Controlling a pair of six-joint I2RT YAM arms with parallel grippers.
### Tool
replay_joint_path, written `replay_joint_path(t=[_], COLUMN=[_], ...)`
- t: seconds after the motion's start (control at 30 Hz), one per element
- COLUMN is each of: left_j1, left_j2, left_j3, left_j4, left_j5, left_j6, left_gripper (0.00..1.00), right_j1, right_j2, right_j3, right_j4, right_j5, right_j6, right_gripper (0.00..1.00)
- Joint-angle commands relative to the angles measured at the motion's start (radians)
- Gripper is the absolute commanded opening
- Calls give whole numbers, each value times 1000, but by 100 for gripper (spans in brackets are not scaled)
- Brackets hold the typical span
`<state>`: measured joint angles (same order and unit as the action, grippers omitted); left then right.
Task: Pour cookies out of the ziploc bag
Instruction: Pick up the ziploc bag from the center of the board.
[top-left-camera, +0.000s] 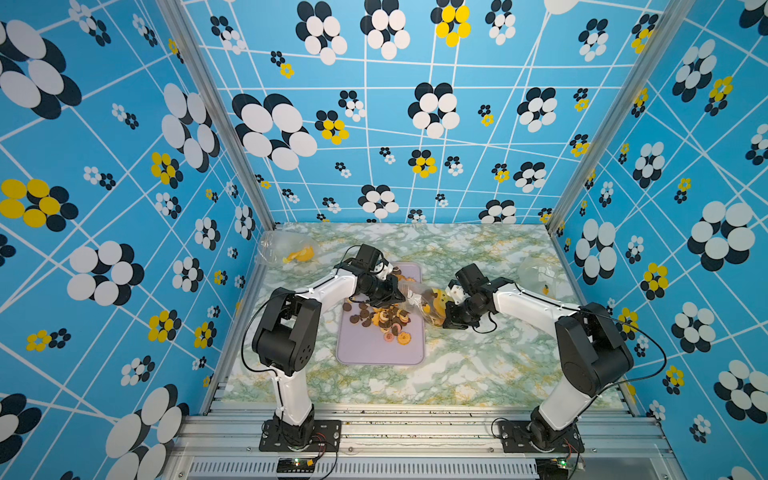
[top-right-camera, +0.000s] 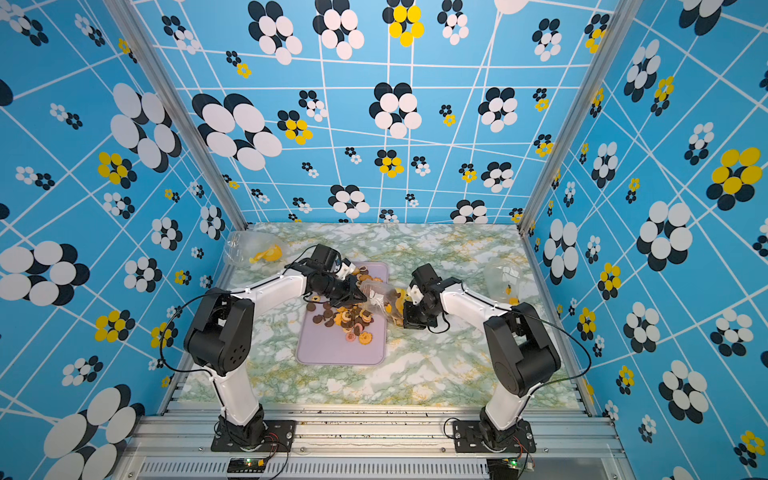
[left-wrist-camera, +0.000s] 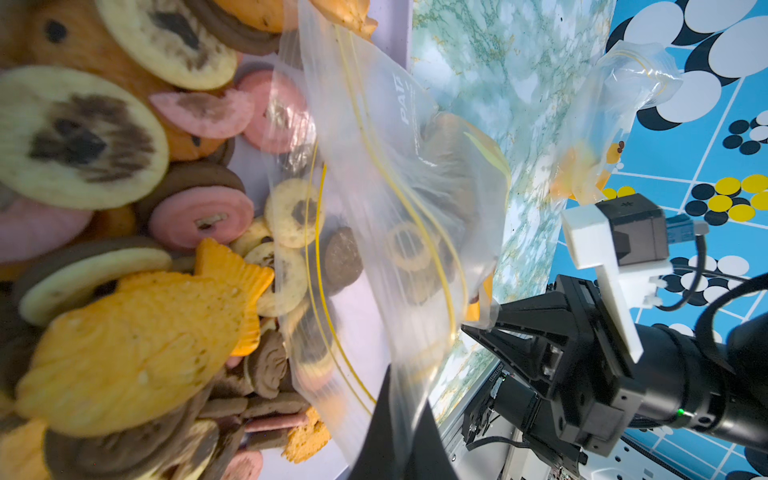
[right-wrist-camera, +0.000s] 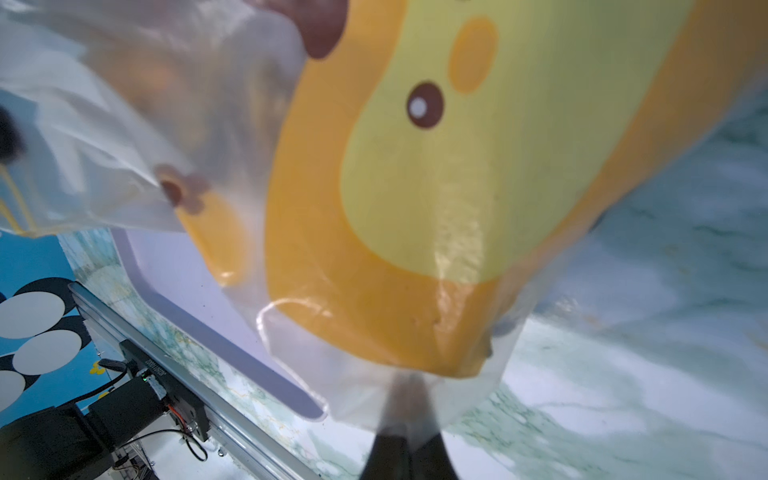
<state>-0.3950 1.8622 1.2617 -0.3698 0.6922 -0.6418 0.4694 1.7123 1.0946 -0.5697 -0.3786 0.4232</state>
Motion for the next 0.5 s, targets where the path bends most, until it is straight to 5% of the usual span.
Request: replay_joint_path(t=[0.0, 0.47], left_j1=[5, 51], left_j2=[-13, -37], left_j3=[22, 13], left_j4=[-12, -22], left_j5=[9, 12], left_j6=[11, 22], left_gripper=[0, 0], right_j1=[5, 4], right_j2=[-35, -39], right_j3=[63, 233], right_j4=[-50, -102], right_j5=[-9, -13], right_j6=[-29, -34], right_gripper=[0, 0])
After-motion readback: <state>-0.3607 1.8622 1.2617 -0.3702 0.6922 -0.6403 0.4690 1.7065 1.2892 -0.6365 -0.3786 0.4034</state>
